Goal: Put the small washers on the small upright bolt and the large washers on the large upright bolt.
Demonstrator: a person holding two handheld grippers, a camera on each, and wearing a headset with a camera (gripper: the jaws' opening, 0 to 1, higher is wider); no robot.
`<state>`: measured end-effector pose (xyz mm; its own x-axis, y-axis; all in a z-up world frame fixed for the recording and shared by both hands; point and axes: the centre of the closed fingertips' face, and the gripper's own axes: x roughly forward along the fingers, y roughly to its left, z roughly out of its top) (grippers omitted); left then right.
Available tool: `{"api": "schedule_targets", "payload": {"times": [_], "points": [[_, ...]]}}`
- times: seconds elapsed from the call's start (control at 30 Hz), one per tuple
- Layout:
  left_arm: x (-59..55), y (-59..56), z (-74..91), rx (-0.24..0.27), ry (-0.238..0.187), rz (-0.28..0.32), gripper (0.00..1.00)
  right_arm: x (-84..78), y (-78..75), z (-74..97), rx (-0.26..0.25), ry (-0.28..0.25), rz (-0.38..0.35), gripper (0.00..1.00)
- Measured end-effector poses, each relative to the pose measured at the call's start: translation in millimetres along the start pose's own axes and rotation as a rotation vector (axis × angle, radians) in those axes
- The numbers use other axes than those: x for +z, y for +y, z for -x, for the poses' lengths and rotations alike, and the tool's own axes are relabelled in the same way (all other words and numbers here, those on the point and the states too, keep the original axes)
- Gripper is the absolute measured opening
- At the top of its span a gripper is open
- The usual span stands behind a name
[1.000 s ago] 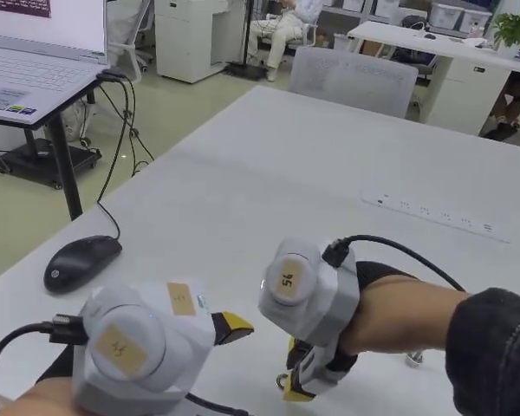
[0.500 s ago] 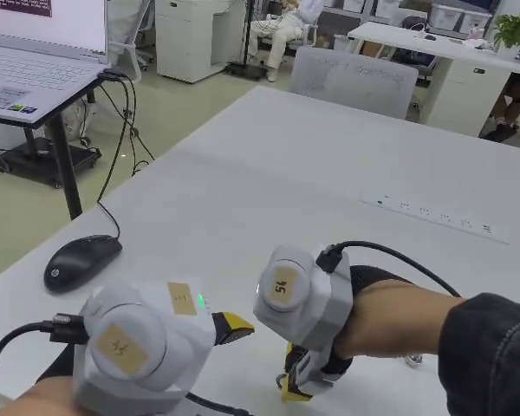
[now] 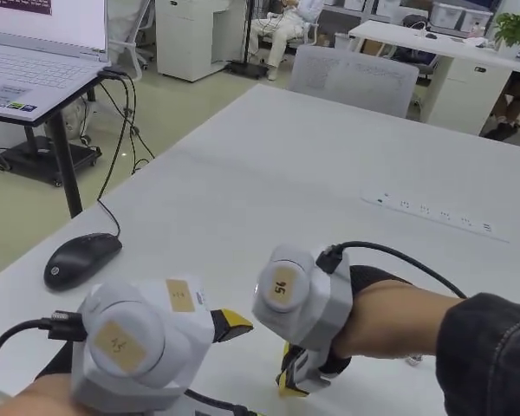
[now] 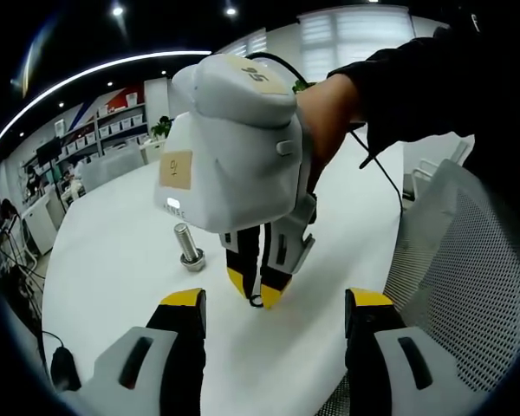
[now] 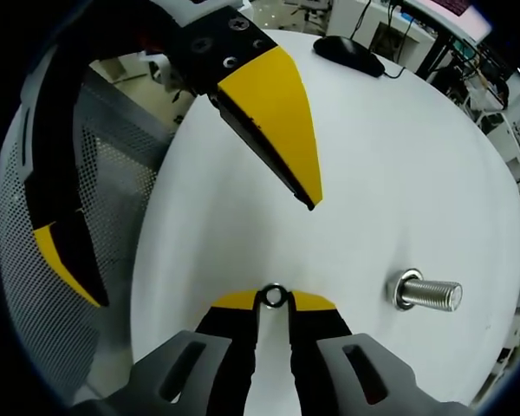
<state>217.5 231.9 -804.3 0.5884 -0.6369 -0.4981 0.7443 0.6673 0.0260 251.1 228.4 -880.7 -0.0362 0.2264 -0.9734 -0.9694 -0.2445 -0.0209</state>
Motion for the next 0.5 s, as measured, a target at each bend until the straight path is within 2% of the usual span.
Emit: {"api": "schedule_targets", "payload": {"times": [0.5], "points": [[-0.1, 0.3, -0.5, 0.0, 0.005, -0.002, 0.63, -0.3, -1.0, 0.0, -0.007, -0.002, -0.035, 0.13]]}}
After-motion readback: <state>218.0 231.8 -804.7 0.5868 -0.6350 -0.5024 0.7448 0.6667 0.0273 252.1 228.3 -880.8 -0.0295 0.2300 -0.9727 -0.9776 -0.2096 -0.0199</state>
